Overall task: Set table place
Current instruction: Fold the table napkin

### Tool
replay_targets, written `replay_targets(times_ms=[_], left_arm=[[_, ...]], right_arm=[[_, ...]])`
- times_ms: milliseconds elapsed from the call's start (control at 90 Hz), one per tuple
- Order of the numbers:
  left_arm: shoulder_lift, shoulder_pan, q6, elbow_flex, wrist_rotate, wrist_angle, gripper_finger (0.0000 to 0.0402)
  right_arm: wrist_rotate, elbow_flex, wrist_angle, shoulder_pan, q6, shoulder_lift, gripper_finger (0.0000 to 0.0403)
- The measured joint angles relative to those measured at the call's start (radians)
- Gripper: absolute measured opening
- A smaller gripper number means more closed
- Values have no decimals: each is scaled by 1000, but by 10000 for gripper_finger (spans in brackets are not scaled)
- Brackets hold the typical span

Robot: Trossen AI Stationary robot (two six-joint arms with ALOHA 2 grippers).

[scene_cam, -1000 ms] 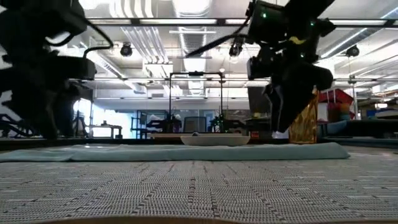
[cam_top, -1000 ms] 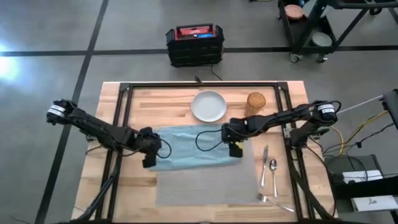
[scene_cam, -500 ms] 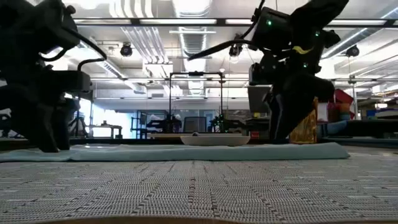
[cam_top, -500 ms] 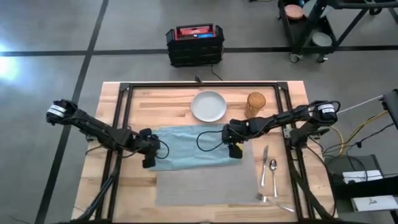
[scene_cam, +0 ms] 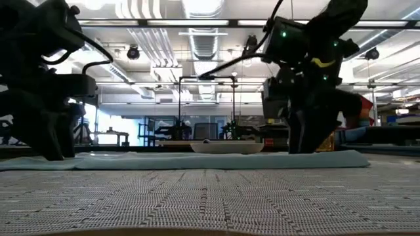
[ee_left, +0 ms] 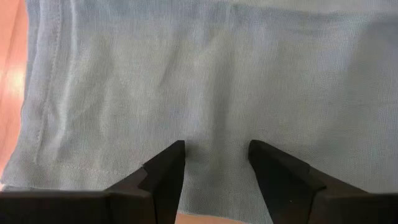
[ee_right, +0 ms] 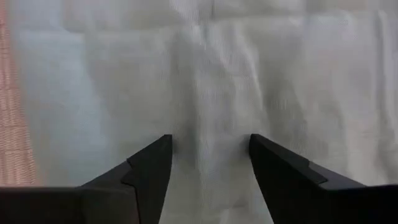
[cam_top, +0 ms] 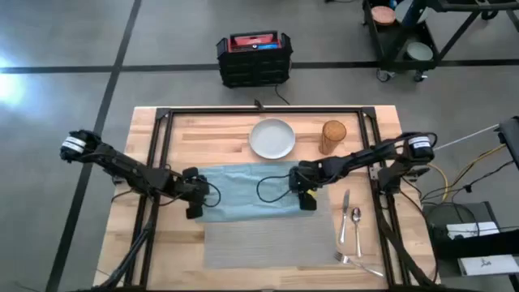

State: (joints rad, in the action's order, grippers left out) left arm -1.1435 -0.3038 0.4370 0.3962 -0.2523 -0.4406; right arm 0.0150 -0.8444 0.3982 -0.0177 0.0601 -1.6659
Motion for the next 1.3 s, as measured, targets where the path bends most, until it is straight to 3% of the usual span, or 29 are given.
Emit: replay_targets(times_ms=[311,578,733,1033,1300], left_arm=[[-1,1,-32,97,3,-50,172],[-50,24,-32,43,-3,-44,224],[-67,24,-39,22,-7,4,227],[-72,24,-33,9,0,-1,139],[-72,24,-37,9,-9,-26,26]], right_arm=[[-14,0,1,-1,22,-6,186],[-14,0,1,0,20,-5,195],[-14,1,3,0,19,-5,192],[-20,2,11,0,18,-6,159],[-31,2,15,2,-7,-6,64]])
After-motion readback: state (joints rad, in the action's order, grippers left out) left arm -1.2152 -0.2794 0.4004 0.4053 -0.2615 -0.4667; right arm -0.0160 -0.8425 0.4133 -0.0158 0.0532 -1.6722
